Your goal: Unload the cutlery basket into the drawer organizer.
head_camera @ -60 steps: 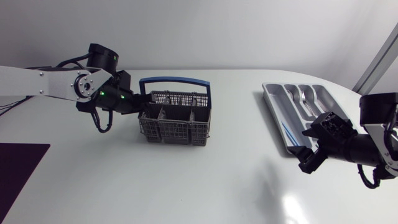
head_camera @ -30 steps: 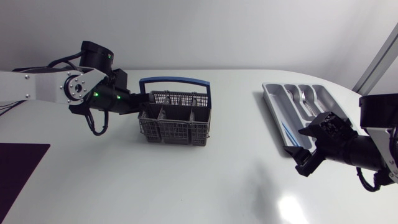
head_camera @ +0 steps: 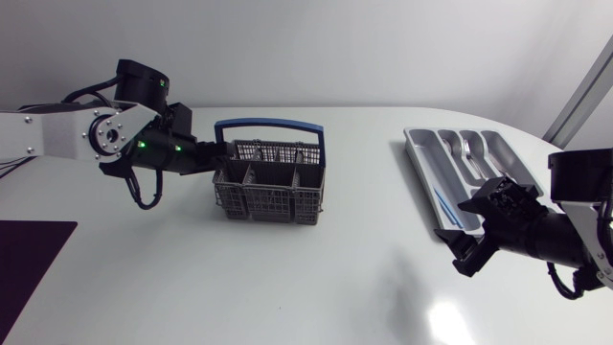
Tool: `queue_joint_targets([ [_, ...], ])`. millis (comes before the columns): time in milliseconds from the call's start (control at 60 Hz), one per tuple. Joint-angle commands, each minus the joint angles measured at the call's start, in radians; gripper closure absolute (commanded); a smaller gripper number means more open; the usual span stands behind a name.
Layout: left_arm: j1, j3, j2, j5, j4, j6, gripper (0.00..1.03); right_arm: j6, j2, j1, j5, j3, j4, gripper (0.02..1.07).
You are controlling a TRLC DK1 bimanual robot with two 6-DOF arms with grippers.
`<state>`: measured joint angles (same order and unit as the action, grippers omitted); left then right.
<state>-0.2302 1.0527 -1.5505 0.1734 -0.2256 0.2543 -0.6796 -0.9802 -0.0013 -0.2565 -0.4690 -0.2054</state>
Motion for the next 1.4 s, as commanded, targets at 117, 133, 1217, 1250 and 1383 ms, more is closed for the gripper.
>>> queue_joint_targets([
  [117,0.005,-0.042,0.063,-0.009,0.006,-0.016,0.93,0.025,0.009,0.014,0.01,0.032,0.003,0.21],
  [133,0.005,-0.042,0.063,-0.009,0.005,-0.018,0.93,0.026,0.009,0.017,0.01,0.032,0.003,0.21],
  [1217,-0.058,0.004,0.063,0.092,-0.075,-0.991,0.21,0.02,-0.011,0.066,0.051,0.086,0.052,0.21],
  [1250,-0.05,0.006,0.052,0.097,-0.069,-1.017,0.21,0.02,-0.012,0.066,0.051,0.089,0.058,0.21],
  [1383,-0.037,0.007,0.015,0.097,-0.027,-1.133,0.21,0.017,-0.026,0.066,0.051,0.102,0.078,0.21],
])
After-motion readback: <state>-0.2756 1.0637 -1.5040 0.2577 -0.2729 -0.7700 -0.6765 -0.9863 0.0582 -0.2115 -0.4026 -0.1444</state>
